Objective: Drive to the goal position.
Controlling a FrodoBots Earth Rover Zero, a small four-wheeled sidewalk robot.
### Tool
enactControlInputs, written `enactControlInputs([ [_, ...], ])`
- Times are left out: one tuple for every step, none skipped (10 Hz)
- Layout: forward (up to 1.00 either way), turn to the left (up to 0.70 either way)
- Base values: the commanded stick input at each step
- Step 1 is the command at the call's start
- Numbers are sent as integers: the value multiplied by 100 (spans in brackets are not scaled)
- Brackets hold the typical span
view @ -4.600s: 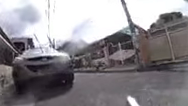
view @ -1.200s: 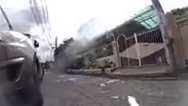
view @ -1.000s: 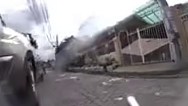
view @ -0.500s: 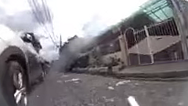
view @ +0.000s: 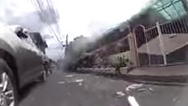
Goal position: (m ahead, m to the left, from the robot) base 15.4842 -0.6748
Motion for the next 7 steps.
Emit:
enactControlInputs([
  [85,28],
  [85,24],
  [85,20],
  [85,16],
  [85,13],
  [85,9],
  [85,5],
])
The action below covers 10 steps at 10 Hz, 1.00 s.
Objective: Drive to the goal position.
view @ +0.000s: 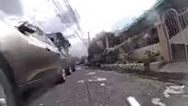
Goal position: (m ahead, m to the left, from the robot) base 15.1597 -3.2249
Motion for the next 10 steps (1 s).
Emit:
enactControlInputs([
  [85,1],
  [85,-18],
  [85,-33],
  [85,-27],
  [85,-16],
  [85,0],
  [85,0],
  [85,0],
  [85,0],
  [85,0],
])
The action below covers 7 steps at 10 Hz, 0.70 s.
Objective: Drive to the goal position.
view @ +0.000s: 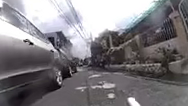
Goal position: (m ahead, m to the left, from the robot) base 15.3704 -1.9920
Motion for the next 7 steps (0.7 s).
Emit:
enactControlInputs([
  [85,0],
  [85,0],
  [85,-10],
  [85,-25],
  [85,-31],
  [85,-25],
  [85,0],
])
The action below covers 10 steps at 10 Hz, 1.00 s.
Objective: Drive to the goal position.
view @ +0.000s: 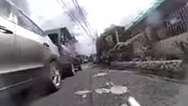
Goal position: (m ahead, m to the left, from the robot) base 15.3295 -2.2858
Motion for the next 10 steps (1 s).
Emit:
enactControlInputs([
  [85,0],
  [85,-5],
  [85,-18],
  [85,-32],
  [85,-34],
  [85,-34],
  [85,-34],
  [85,-34],
  [85,-34],
  [85,-34],
])
